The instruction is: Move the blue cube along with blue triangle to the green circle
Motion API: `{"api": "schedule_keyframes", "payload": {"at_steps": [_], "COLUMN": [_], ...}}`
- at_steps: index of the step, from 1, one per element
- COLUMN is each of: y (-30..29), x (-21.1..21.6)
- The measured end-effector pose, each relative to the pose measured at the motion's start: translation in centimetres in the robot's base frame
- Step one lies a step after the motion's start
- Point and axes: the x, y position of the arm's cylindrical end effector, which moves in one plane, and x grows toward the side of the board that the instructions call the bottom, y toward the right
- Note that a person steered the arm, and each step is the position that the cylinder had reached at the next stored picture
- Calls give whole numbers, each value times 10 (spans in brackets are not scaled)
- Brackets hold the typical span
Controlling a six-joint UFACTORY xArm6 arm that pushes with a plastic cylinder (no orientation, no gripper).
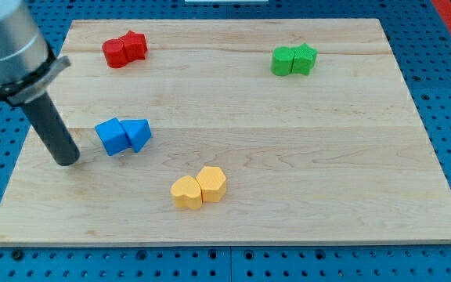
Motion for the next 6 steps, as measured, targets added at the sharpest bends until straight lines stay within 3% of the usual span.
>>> {"api": "schedule_keyframes", "payload": {"at_steps": [3, 6], "y": [21, 121], "x": [-16, -20]}}
